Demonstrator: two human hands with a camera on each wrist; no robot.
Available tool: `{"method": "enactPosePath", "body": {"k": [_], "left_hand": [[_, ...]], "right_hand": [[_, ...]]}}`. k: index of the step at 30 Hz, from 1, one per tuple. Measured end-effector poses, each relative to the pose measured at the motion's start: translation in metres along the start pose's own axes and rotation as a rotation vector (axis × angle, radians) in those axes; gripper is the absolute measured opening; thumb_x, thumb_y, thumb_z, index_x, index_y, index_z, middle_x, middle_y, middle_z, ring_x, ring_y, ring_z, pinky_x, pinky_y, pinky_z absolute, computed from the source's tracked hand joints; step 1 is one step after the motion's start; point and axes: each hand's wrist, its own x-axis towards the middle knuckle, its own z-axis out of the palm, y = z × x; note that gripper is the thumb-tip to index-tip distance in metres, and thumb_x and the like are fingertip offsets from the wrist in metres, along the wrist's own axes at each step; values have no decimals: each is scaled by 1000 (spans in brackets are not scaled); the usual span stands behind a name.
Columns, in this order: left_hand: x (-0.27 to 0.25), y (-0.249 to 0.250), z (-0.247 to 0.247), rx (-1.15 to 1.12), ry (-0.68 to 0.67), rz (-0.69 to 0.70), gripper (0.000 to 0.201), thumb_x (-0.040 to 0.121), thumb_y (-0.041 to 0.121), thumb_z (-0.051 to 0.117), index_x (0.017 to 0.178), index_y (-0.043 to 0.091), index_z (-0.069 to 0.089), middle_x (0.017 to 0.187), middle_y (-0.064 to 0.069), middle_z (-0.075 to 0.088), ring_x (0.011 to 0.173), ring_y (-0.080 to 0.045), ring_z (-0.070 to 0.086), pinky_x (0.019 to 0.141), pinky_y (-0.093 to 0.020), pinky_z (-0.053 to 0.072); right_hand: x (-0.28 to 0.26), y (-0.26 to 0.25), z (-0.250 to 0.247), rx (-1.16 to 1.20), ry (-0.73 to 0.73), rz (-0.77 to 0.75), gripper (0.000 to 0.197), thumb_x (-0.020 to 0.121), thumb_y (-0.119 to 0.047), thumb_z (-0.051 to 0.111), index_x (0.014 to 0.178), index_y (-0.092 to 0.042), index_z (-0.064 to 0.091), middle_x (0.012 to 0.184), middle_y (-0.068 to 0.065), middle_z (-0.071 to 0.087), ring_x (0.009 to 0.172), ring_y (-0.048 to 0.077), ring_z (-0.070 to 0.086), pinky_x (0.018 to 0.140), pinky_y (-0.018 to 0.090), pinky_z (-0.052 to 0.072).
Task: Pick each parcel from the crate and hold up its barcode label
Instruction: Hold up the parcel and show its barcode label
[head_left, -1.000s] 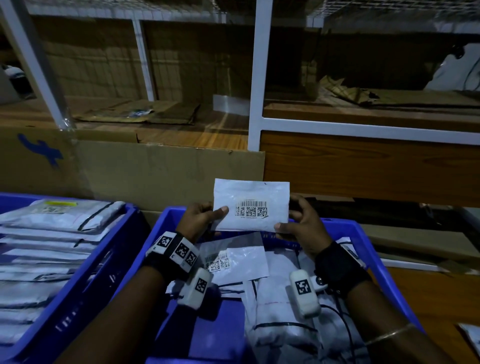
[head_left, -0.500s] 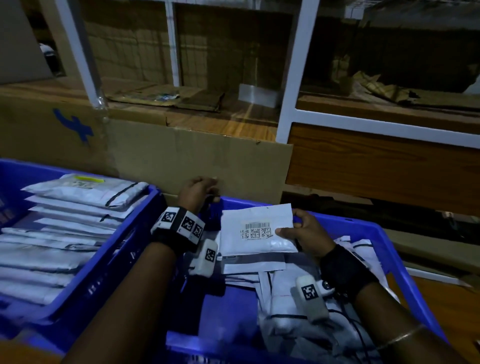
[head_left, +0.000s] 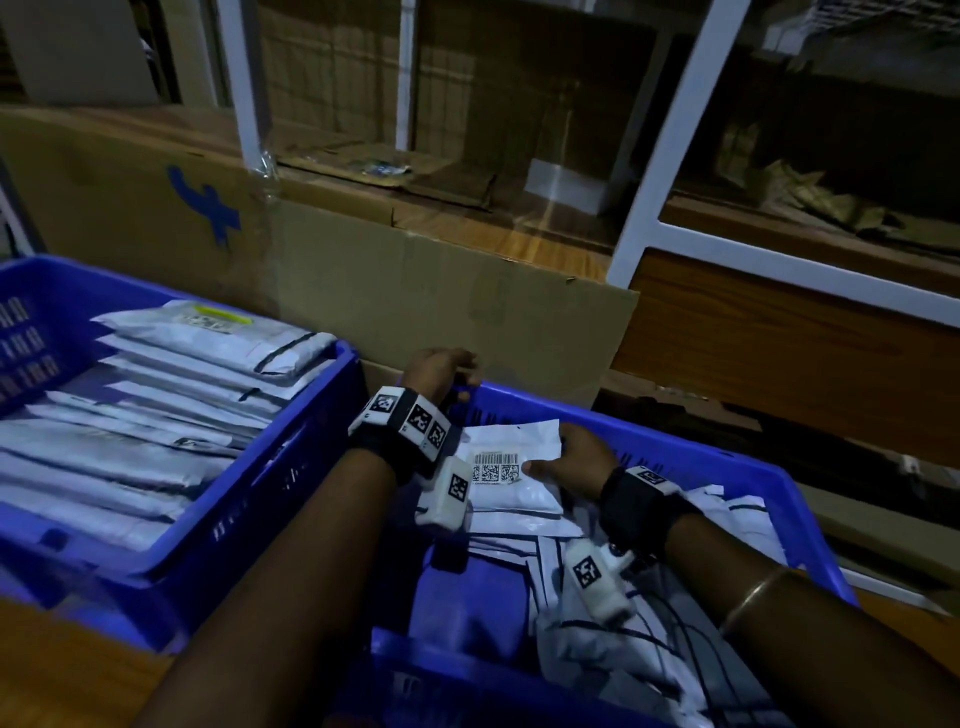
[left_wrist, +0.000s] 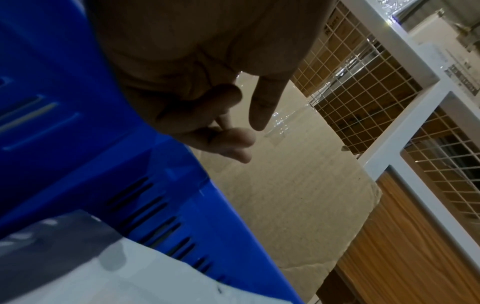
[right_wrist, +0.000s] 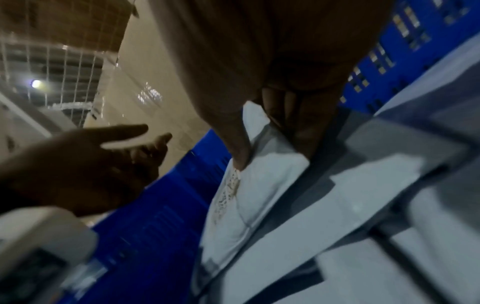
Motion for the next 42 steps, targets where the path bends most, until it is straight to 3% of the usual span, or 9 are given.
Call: {"method": "enactPosePath", "body": {"k": [3, 6, 12, 18, 24, 30, 34, 38, 42], "left_hand": [[2, 1, 0, 1, -8, -5, 22, 95, 7, 47, 76, 6, 56, 71, -7, 54, 45, -10, 52, 34, -13, 33], [2, 1, -1, 10, -9, -9, 22, 96, 9, 47, 76, 6, 57, 71, -7, 55, 53, -13, 52, 34, -13, 34], [2, 3, -1, 30, -5, 3, 23, 97, 11, 47, 75, 7, 56, 70, -6, 54, 41, -5, 54, 34, -14, 35], [2, 2, -2, 36, -8, -12, 23, 96, 13, 48, 75, 8, 56, 68, -8, 53, 39, -5, 53, 34, -14, 34], [0, 4, -1, 75, 9, 10, 19, 94, 11, 52, 77, 5, 55, 66, -11, 54, 52, -15, 52, 34, -15, 33], [-1, 11, -2, 54, -24, -9, 20, 96, 16, 50, 80, 6, 55, 66, -12, 53, 54, -17, 50, 33, -15, 32], [-3, 20, -7, 12, -34, -18, 24, 98, 19, 47, 78, 8, 54, 67, -10, 52, 40, -9, 53, 33, -15, 31], [-5, 25, -10, 22, -26, -8, 24, 99, 19, 46, 79, 8, 55, 70, -9, 54, 41, -6, 56, 34, -15, 33], [-3, 25, -10, 30, -10, 3, 25, 99, 18, 46, 76, 10, 54, 73, -5, 54, 39, 0, 57, 33, -14, 33]], "right_hand": [[3, -2, -6, -326, -2, 33, 47, 73, -55, 77, 95, -16, 61, 94, 2, 65, 91, 24, 62, 66, 31, 45], [0, -8, -12, -486, -23, 71, 52, 70, -61, 77, 73, -20, 43, 76, 0, 51, 77, 21, 54, 50, 30, 32], [-4, -14, -22, -541, 18, 54, 59, 60, -51, 87, 86, -20, 45, 85, 0, 55, 75, 20, 52, 48, 27, 30], [-13, -23, -21, -703, -63, -75, 52, 67, -46, 85, 96, -19, 51, 102, 6, 62, 93, 27, 60, 64, 29, 41], [-15, -34, -14, -761, -116, -289, 40, 76, -47, 73, 100, -18, 57, 108, 6, 57, 98, 31, 59, 73, 33, 48], [-6, -43, 1, -805, -292, -513, 87, 62, -68, 76, 125, -13, 53, 132, 10, 46, 118, 32, 48, 90, 44, 50], [-2, -42, 22, -850, -399, -506, 126, 54, -81, 69, 153, -17, 23, 162, 10, 15, 147, 28, 19, 117, 42, 30], [7, -41, 45, -886, -414, -510, 136, 49, -86, 68, 155, -24, 10, 161, 4, 15, 144, 31, 25, 110, 51, 37], [10, -41, 57, -942, -408, -518, 130, 53, -85, 67, 154, -27, 10, 160, 3, 20, 139, 33, 35, 104, 54, 42]]}}
